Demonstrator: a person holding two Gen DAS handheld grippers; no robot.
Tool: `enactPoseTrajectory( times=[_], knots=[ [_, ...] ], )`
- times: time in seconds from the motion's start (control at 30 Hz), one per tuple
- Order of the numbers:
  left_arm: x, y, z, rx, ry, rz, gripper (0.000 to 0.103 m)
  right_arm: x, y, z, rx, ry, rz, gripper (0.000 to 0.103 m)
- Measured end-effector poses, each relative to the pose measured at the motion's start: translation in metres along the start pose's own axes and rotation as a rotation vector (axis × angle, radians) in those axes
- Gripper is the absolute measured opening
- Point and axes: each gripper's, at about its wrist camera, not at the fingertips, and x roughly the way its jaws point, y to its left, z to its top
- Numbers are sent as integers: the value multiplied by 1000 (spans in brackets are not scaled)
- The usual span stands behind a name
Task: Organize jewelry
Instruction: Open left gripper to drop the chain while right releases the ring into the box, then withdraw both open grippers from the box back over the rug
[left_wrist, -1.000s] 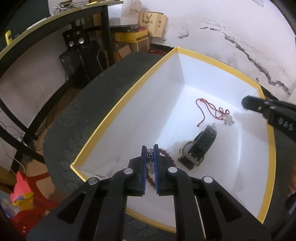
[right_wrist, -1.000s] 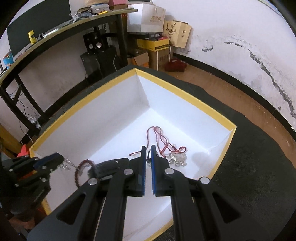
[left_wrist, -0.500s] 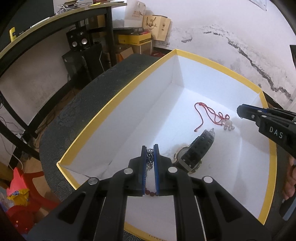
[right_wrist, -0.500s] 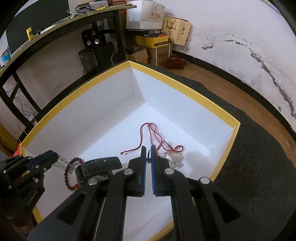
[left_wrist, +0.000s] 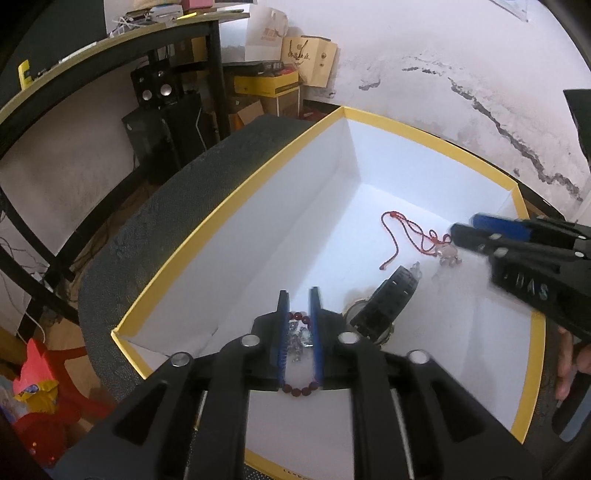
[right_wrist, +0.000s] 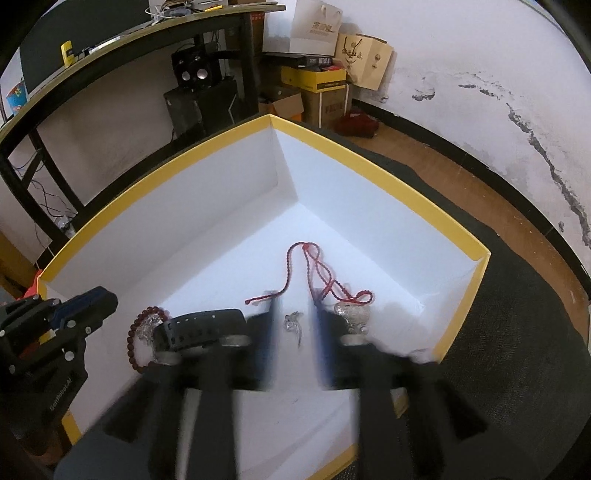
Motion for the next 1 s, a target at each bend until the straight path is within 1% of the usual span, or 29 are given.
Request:
enactPoseTrajectory(
  times=[0.03, 0.07, 0.2, 0.3, 0.5, 0.57, 0.7, 0.8, 0.87, 1.0],
  knots=[
    [0, -1, 0, 1, 4, 6, 70, -3, 0, 1, 2, -22, -10, 85],
    [-2, -1, 1, -4, 2, 5, 87, -6, 0, 3, 1, -35, -15, 85],
    [-11, -5, 4, 4, -37, 17, 87, -12, -2, 5, 10, -40, -13, 85],
    [-12, -5, 3, -2, -30, 9, 87, -15, -3, 5, 12, -44, -16, 85],
    [-18, -7, 2, -2, -34, 17, 88, -30, -7, 2, 28, -53, -14, 85],
    [-20, -8, 1, -4, -38, 20, 89, -38, -10, 0, 39, -60, -22, 88],
    [-32, -15, -3, -13, -46, 19, 92, -65, -20, -8, 70, -84, -27, 89],
    [-45, -25, -6, 2, -65, 19, 95, -97, -36, -18, 109, -115, -47, 93],
    [-56, -35, -9, 7, -78, 4, 95, -117, -46, -26, 126, -134, -66, 95],
    [-76, -64, -15, 39, -92, -27, 97, -165, -76, -53, 170, -171, -107, 96]
  ],
)
